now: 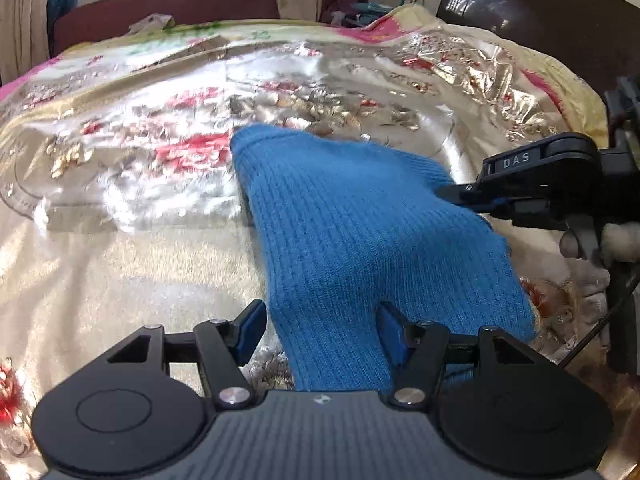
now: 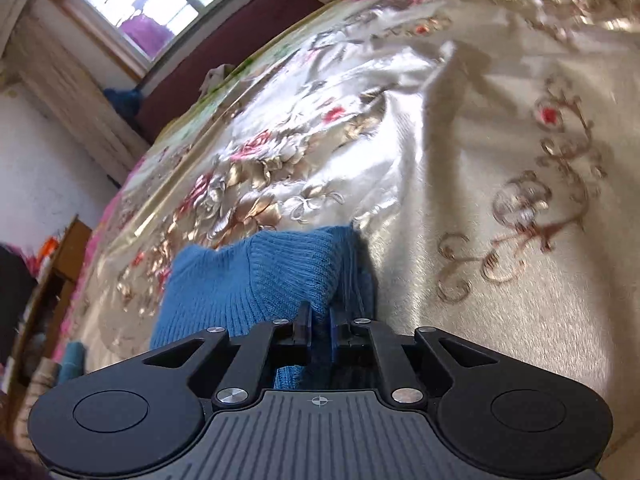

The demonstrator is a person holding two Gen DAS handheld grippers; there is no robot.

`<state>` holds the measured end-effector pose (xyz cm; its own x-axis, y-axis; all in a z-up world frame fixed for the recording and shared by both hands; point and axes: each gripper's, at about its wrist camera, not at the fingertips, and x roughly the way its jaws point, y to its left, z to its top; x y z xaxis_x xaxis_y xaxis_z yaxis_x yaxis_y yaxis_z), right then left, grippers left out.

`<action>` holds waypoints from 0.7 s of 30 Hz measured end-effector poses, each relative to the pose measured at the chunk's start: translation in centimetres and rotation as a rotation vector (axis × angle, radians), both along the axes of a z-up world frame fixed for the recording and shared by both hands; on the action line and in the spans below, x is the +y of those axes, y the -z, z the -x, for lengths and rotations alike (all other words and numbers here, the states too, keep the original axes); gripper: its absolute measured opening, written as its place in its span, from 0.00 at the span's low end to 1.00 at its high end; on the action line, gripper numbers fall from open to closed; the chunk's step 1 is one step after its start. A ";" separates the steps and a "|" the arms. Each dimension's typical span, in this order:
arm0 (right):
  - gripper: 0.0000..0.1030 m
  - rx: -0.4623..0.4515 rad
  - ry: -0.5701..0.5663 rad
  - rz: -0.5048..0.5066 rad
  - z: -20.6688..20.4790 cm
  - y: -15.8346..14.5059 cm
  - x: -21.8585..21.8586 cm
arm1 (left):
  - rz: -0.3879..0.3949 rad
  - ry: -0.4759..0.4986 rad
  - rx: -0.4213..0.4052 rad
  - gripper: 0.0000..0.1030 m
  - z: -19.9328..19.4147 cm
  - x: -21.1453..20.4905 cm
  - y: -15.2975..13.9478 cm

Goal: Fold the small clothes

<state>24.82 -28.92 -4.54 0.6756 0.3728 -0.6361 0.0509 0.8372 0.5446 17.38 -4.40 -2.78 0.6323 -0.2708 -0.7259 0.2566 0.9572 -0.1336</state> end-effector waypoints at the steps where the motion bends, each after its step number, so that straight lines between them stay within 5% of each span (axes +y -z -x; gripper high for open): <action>1: 0.12 -0.005 -0.004 0.017 0.1 -0.3 0.1 | 0.006 -0.002 0.000 0.62 0.0 0.1 -0.2; 8: 0.13 -0.063 0.008 0.061 2.7 -2.6 -0.1 | 0.006 -0.002 -0.049 0.62 0.3 0.5 -1.6; 11: 0.23 -0.102 -0.018 0.065 4.3 -3.4 0.3 | 0.012 -0.021 -0.052 0.62 -0.7 0.9 -1.9; 14: 0.40 -0.089 -0.061 0.058 4.8 -2.6 0.9 | 0.055 -0.041 -0.025 0.63 -2.1 1.2 -1.7; 21: 0.41 -0.047 -0.037 0.046 4.6 -0.2 1.0 | 0.091 -0.038 -0.052 0.63 -3.0 1.1 -2.5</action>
